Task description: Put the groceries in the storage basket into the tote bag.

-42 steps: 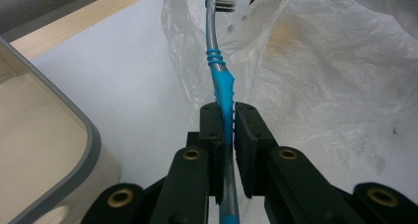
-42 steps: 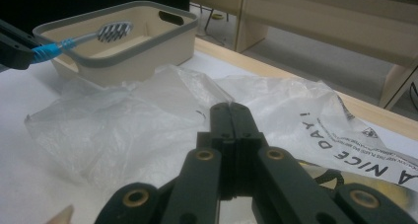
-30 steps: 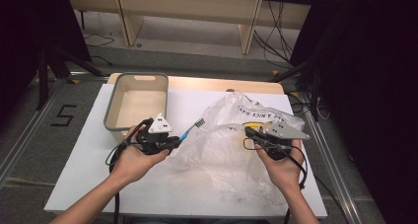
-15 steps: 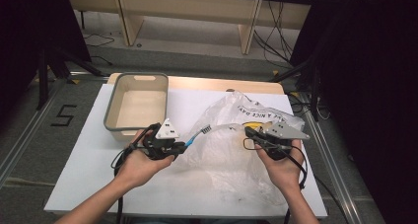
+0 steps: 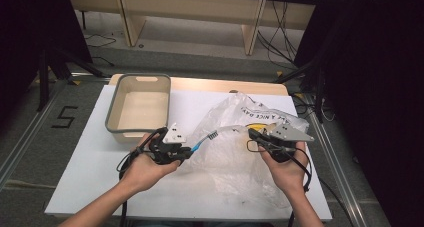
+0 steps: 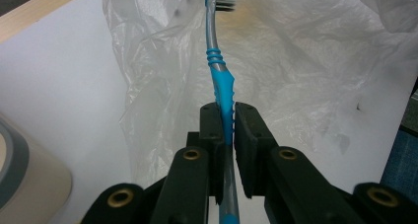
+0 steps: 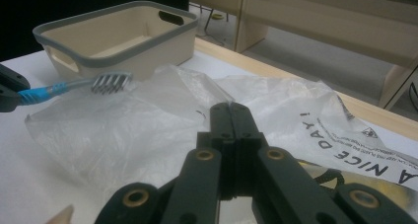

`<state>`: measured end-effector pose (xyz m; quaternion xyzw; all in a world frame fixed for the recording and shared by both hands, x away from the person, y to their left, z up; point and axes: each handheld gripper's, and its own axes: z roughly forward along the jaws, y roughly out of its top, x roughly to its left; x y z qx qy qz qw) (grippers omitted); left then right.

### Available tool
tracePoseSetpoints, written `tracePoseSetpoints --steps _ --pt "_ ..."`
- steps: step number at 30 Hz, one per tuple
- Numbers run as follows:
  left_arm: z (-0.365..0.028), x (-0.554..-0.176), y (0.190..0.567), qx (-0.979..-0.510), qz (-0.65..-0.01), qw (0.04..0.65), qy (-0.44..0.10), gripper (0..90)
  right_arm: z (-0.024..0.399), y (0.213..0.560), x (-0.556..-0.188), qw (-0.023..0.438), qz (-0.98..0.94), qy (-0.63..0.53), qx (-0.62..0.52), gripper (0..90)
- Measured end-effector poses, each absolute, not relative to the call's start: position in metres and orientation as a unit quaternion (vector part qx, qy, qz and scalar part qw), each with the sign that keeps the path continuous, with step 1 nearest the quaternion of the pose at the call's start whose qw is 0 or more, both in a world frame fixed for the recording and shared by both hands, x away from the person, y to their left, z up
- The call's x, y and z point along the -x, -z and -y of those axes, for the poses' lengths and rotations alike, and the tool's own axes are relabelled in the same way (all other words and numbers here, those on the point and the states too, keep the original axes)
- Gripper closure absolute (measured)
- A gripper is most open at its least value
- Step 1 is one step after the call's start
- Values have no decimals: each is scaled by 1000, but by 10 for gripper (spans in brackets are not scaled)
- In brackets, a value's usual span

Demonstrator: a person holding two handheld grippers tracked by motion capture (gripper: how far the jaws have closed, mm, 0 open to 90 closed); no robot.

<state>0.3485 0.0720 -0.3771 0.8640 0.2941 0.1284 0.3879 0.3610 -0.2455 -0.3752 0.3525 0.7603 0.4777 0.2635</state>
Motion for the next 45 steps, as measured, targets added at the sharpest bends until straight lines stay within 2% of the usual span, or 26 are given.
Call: tracePoseSetpoints --steps 30,45 --pt "-39 -349 388 -875 -273 382 -117 822 245 375 -361 264 -760 -479 -351 900" --pt "-16 -354 399 -885 -274 357 -122 822 244 375 -360 263 -761 -479 -350 900"
